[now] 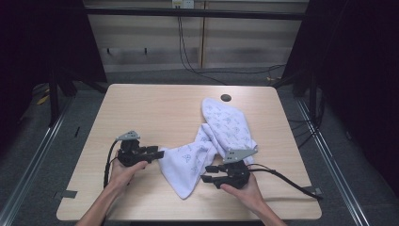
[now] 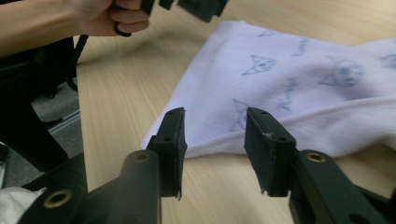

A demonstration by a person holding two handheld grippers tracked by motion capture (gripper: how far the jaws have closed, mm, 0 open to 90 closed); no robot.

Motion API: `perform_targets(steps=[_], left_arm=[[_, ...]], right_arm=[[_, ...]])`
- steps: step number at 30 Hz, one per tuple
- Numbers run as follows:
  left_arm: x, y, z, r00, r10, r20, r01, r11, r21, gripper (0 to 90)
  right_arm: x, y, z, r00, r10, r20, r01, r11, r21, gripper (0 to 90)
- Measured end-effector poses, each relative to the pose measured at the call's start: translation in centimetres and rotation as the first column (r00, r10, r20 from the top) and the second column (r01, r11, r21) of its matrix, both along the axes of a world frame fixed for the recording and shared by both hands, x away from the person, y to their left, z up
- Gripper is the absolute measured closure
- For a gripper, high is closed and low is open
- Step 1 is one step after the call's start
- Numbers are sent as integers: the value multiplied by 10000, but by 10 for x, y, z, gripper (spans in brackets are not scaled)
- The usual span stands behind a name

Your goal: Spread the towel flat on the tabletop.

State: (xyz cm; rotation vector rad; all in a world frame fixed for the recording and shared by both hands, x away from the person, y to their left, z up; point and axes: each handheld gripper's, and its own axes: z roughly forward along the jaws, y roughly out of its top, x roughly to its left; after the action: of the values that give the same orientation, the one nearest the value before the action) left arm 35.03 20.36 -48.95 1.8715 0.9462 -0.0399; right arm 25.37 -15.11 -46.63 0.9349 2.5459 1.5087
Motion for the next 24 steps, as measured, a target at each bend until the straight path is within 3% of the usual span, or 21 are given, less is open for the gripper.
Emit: perform_targets(steps=[1,3,4,5,7,8,13,18,20,24], left_arm=[[-1,-2,0,9999,7,111,-8,9999,106,483],[-3,-10,-1,9996,-233,186,223,9985,495,489],[-5,-15,-3,9987,-493,163,479,9957,788,550],[-6,-19,-4,9973,-709,187,687,9924,1019,673],[-8,-24,-7,9932,-1168,37,1156,9872,1098,822],[-9,-27,-7,9921,-1258,-4,1251,9863,1073,845],[-18,-32,4,9877,-1550,182,1543,9874,350,857],[-14,-28,1,9938,-1113,36,1110,9924,536,857],[-13,-28,0,9940,-1095,-80,1098,9931,420,860],[-13,-32,1,9948,-1006,-132,1008,9947,194,860]], right_arm=[[2,5,-6,9998,101,-162,-99,9999,125,558],[2,16,-15,9993,289,-228,-301,9980,-555,534],[1,23,-18,9986,495,-207,-509,9959,-746,530],[1,28,-22,9972,685,-308,-705,9951,-688,518],[-2,39,-27,9945,993,-331,-1018,9912,-843,514],[-3,43,-29,9927,1150,-373,-1177,9897,-817,509],[-7,54,-37,9843,1705,-465,-1752,9760,-1295,486],[-14,50,-37,9800,1978,-238,-1991,9676,-1550,479],[-19,45,-37,9751,2200,-257,-2214,9636,-1500,479],[-27,42,-38,9767,2145,119,-2092,9623,-1738,508]])
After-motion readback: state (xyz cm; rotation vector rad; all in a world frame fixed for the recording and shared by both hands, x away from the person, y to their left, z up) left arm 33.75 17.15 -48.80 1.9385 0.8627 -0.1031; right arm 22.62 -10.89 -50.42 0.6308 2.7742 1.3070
